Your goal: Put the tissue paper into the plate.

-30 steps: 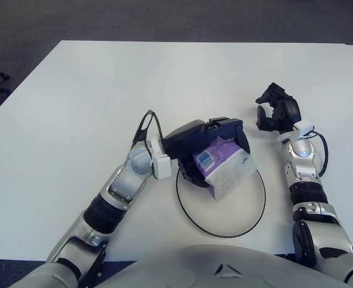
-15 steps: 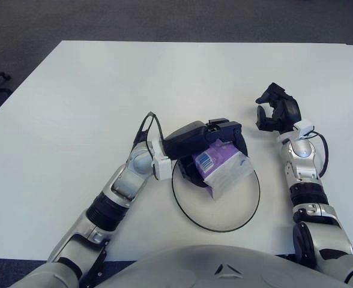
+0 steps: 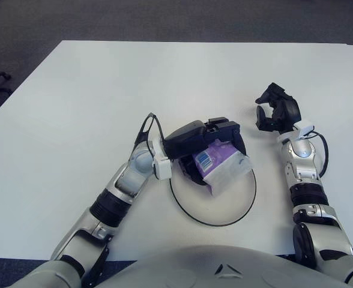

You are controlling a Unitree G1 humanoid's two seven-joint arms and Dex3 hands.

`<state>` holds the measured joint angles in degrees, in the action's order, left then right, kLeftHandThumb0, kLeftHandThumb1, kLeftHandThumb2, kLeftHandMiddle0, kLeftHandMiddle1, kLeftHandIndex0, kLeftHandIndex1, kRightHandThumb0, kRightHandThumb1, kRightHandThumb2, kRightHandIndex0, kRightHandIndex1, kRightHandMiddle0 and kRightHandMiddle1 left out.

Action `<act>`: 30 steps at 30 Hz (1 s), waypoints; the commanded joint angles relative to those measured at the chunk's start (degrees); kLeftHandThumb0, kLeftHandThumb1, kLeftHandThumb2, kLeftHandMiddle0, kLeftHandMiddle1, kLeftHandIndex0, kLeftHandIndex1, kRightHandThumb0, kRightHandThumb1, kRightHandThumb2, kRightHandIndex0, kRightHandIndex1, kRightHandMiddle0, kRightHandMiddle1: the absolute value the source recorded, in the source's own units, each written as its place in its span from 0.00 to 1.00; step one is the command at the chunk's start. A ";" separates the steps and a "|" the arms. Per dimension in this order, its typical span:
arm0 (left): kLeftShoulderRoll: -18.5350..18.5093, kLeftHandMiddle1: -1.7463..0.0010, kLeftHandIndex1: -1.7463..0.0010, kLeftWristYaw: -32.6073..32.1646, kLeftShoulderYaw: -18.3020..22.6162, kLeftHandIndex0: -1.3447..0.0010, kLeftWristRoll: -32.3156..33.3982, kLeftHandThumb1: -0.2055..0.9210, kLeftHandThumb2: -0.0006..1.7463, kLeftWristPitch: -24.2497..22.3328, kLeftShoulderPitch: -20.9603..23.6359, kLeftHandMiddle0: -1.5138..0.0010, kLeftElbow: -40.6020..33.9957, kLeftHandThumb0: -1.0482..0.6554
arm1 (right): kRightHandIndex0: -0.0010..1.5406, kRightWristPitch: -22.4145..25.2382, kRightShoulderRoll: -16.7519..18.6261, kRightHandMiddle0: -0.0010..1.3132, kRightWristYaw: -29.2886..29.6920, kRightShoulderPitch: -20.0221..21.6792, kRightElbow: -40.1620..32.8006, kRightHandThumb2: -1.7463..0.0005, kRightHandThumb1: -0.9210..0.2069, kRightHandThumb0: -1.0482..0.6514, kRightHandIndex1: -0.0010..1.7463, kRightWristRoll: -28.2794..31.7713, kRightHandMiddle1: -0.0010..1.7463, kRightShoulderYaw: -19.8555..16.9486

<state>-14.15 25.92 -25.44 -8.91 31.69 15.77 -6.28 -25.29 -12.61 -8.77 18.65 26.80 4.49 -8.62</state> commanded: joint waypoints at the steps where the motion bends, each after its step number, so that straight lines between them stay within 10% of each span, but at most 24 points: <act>1: -1.24 0.00 0.04 1.27 0.39 0.49 -1.48 0.19 0.94 -3.75 -0.24 0.47 2.25 0.61 | 0.83 0.51 4.23 0.40 1.14 -10.45 4.29 0.33 0.44 0.35 1.00 0.04 1.00 0.71; 16: -1.65 0.03 0.00 2.84 1.93 0.60 0.94 0.28 0.89 -10.24 1.83 0.48 3.99 0.61 | 0.83 1.22 4.15 0.41 1.84 -10.60 3.87 0.31 0.46 0.35 1.00 -0.09 1.00 0.95; 30: -2.92 0.04 0.00 1.48 1.97 0.58 -3.65 0.25 0.90 -6.06 4.30 0.46 9.12 0.62 | 0.85 0.60 4.03 0.42 1.71 -10.72 3.70 0.30 0.46 0.35 1.00 -0.27 1.00 1.02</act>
<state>-14.61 26.87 -23.59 -9.06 26.05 20.31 -1.94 -24.72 -12.54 -7.70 18.37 25.92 4.05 -8.41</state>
